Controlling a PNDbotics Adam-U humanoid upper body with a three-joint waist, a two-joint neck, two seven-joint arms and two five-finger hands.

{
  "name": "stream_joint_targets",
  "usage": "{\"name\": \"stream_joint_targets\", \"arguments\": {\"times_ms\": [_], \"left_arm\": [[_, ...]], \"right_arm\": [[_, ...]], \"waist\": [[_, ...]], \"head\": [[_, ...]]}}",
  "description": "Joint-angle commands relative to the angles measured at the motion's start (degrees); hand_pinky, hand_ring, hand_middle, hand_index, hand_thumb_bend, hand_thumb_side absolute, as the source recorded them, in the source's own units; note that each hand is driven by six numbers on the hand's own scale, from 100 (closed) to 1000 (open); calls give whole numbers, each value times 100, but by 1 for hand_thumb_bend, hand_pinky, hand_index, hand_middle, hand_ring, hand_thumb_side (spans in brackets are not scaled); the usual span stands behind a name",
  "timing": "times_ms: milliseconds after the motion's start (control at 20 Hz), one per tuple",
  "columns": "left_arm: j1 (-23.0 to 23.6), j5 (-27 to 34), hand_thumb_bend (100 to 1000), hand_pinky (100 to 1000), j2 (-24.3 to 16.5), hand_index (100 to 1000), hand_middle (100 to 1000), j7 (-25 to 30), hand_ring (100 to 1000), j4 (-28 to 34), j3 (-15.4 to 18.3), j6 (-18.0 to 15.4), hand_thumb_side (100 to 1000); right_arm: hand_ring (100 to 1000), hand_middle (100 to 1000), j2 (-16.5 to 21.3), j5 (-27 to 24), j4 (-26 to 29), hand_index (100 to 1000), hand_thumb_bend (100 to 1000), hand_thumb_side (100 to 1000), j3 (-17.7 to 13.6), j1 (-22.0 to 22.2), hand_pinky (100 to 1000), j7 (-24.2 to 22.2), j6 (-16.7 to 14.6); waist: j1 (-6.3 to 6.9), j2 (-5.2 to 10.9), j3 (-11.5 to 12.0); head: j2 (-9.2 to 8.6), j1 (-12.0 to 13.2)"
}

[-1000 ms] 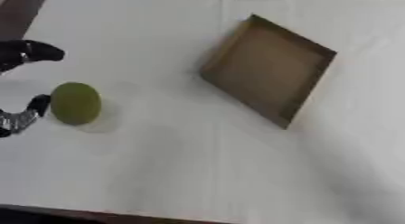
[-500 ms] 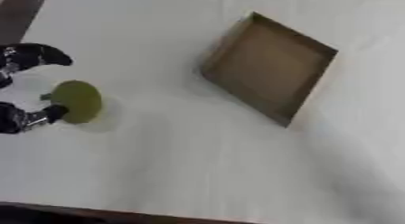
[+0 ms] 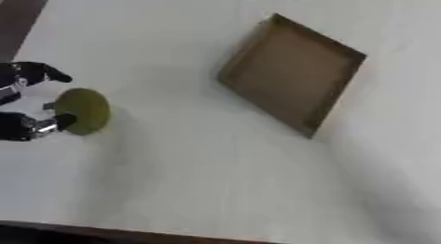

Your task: Pick up objects on the table and place them in the box.

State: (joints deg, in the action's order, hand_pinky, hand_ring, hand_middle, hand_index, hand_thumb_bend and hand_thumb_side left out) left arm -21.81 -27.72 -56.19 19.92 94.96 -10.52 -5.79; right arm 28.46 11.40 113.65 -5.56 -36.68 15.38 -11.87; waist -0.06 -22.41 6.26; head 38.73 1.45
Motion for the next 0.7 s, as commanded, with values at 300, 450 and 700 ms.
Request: {"name": "stream_joint_targets", "arguments": {"times_ms": [300, 450, 700], "left_arm": [[-254, -104, 435, 946, 74, 925, 787, 339, 921, -365, -86, -207, 816], [-315, -77, 413, 922, 149, 917, 775, 392, 901, -376, -94, -254, 794], [-400, -35, 371, 889, 233, 902, 731, 352, 860, -350, -104, -225, 757]], "right_arm": [[710, 606, 59, -50, 94, 686, 100, 524, -7, -18, 848, -26, 3], [710, 606, 44, -55, 94, 687, 100, 524, -7, -1, 849, -21, 15], [711, 606, 27, -61, 94, 687, 100, 524, -7, 18, 850, -28, 24]], "waist": [[16, 132, -28], [17, 131, -34], [21, 134, -41]], "head": [[-24, 46], [-25, 50], [-38, 60]]}}
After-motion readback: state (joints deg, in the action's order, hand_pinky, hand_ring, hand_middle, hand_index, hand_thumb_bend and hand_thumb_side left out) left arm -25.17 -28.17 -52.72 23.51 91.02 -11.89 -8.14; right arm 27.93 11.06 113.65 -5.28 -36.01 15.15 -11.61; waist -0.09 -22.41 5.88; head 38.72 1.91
